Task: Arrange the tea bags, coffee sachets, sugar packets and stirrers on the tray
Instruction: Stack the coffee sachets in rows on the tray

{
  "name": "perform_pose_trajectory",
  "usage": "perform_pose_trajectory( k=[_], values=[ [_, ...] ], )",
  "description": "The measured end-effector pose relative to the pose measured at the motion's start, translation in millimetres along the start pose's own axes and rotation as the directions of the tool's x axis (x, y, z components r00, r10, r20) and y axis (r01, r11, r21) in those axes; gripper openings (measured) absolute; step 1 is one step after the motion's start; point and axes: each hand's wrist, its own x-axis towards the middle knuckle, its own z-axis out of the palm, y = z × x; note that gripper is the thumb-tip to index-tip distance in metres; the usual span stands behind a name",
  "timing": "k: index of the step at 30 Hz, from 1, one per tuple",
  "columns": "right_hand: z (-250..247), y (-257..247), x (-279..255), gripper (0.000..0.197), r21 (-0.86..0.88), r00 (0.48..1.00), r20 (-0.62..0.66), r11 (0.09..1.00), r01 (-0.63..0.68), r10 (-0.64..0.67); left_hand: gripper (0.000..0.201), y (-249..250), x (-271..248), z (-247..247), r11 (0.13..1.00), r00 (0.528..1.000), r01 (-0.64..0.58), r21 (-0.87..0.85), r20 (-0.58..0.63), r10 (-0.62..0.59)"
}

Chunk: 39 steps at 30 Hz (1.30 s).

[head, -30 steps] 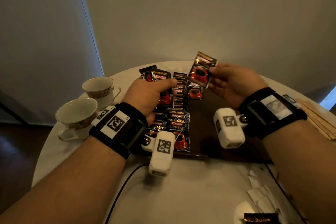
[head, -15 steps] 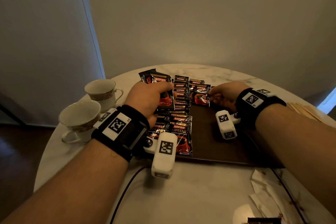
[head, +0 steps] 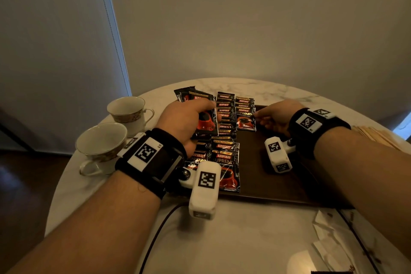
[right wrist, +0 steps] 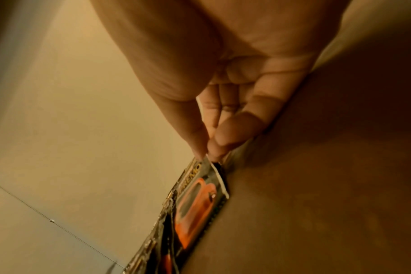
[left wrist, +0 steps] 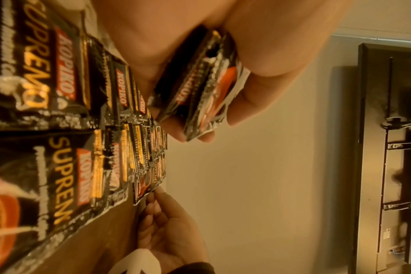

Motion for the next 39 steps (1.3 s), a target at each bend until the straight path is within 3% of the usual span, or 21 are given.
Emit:
perform_pose_trajectory(
  k=[6,10,14,16,18,21,27,30,34,39],
  values=[
    [-8.5,-2.0,-14.6,0.012,0.265,0.996,0.088,0.963,-0.041,0.019,0.010,1.5,-4.3,2.5,1.000,1.000,0.016,0.004,-0.016,-0.016],
    [-12.7,-9.3,-49.2,0.009,0.434,0.982,0.169,0.901,0.001,-0.082,0.016,-1.6,-5.0,5.6,0.999,0.997,0.018,0.042,-0.075,-0.015],
    [-4.2,-15.0,-92.4,0.015,0.473,0.856,0.483,0.878,-0.078,-0.184,0.016,-3.8,-10.7,10.8,0.999,0.999,0.019,0.031,-0.039,-0.018],
    [4.4,-12.2,-102.9,0.018,0.413,0.818,0.534,0.910,-0.034,-0.212,0.012,-3.1,-13.8,11.9,1.000,1.000,0.007,0.005,0.001,-0.007],
    [11.9,-8.3,-105.7,0.027,0.370,0.814,0.525,0.928,0.045,-0.248,0.015,-2.5,-16.7,12.8,1.000,0.999,-0.003,-0.014,0.052,0.004],
    [14.2,-3.4,-102.0,0.061,0.406,0.774,0.540,0.908,0.103,-0.330,0.038,-4.1,-19.6,15.7,0.999,0.990,0.015,-0.035,0.143,-0.010],
    [14.6,-0.2,-97.8,0.049,0.481,0.713,0.533,0.857,0.188,-0.455,0.065,-9.0,-13.8,17.0,0.988,0.992,0.049,-0.144,0.120,-0.031],
    [18.5,0.5,-98.2,0.038,0.431,0.732,0.512,0.871,0.234,-0.450,0.059,-10.4,-13.9,16.2,0.987,0.997,0.046,-0.153,0.074,-0.035],
    [22.8,0.3,-100.7,0.036,0.373,0.741,0.487,0.877,0.302,-0.462,0.038,-7.4,-19.2,16.9,0.999,0.999,-0.014,-0.032,0.031,0.015],
    [25.8,0.0,-100.3,0.032,0.470,0.780,0.393,0.836,0.284,-0.486,0.029,-5.7,-26.9,20.8,0.993,0.998,-0.057,0.101,0.023,0.055]
  ],
)
